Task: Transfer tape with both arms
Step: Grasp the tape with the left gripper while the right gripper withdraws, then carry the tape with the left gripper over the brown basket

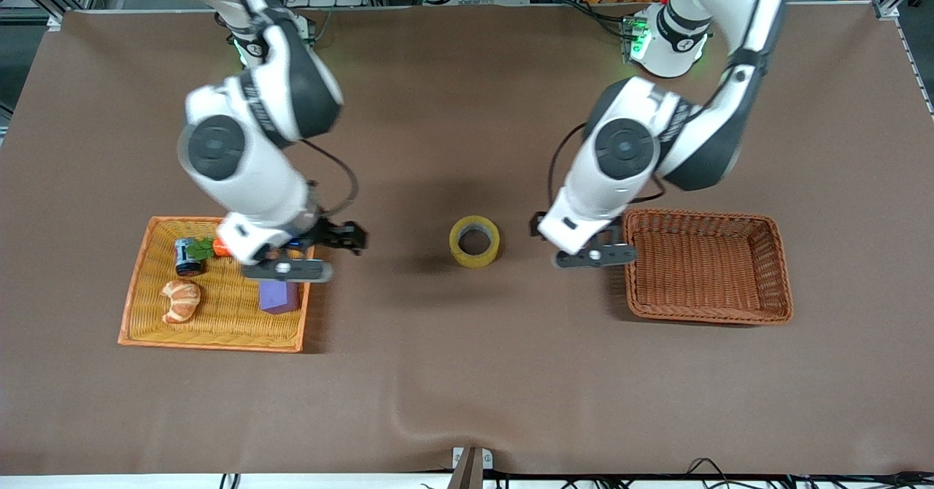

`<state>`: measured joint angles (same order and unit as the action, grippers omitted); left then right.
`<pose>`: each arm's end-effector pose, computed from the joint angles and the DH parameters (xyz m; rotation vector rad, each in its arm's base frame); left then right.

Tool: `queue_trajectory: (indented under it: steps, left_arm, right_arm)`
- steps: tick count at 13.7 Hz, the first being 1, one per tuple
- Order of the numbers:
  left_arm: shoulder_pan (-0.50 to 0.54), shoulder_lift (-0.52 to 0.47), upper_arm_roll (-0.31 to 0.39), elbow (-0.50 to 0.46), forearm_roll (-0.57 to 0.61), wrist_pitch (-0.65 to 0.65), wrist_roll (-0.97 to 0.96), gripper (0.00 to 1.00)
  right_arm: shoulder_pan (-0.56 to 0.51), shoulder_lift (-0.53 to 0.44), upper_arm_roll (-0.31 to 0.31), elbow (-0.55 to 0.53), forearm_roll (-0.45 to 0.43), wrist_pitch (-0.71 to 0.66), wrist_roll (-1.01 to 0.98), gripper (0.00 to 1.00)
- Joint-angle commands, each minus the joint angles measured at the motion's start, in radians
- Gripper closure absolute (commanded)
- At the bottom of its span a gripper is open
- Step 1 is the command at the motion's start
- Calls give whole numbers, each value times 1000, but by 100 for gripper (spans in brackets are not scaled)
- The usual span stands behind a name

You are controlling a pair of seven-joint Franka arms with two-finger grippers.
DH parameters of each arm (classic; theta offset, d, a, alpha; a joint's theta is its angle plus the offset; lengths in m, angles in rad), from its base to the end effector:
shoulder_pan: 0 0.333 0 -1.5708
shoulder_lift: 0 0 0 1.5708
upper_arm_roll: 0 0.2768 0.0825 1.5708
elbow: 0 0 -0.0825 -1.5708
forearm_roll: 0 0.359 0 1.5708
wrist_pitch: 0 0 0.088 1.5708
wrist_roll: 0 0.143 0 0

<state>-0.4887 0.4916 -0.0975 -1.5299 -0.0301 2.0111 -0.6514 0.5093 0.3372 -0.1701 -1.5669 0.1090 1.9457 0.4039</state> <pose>0.5428 -0.3559 0.3135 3.0828 0.1379 -0.0760 0.5867 0.2284 0.3909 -3.0777 0.1410 -0.0413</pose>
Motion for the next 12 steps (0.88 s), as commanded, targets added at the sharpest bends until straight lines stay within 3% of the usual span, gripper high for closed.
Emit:
queue_trajectory:
  steps: [1, 6, 8, 9, 10, 12]
  left_arm:
    - [-56, 85, 5, 17, -62, 101, -24, 0]
    - [-126, 217, 5, 17, -57, 267, -106, 0]
    - [-134, 252, 7, 14, -50, 291, -108, 0]
    - [-134, 257, 7, 11, -47, 291, -106, 11]
    - [-134, 259, 7, 7, -47, 291, -105, 30]
    - [-131, 260, 7, 1, -47, 285, -103, 90]
  right_arm:
    - [-61, -211, 4, -172, -22, -35, 4, 0]
    - [-218, -346, 4, -167, -32, -197, -215, 0]
    - [-242, -392, 4, -167, -78, -263, -284, 0]
    - [-242, -411, 4, -167, -109, -278, -290, 0]
    - [-242, -428, 4, -165, -138, -301, -292, 0]
    - [-245, -457, 3, -154, -149, -341, -292, 0]
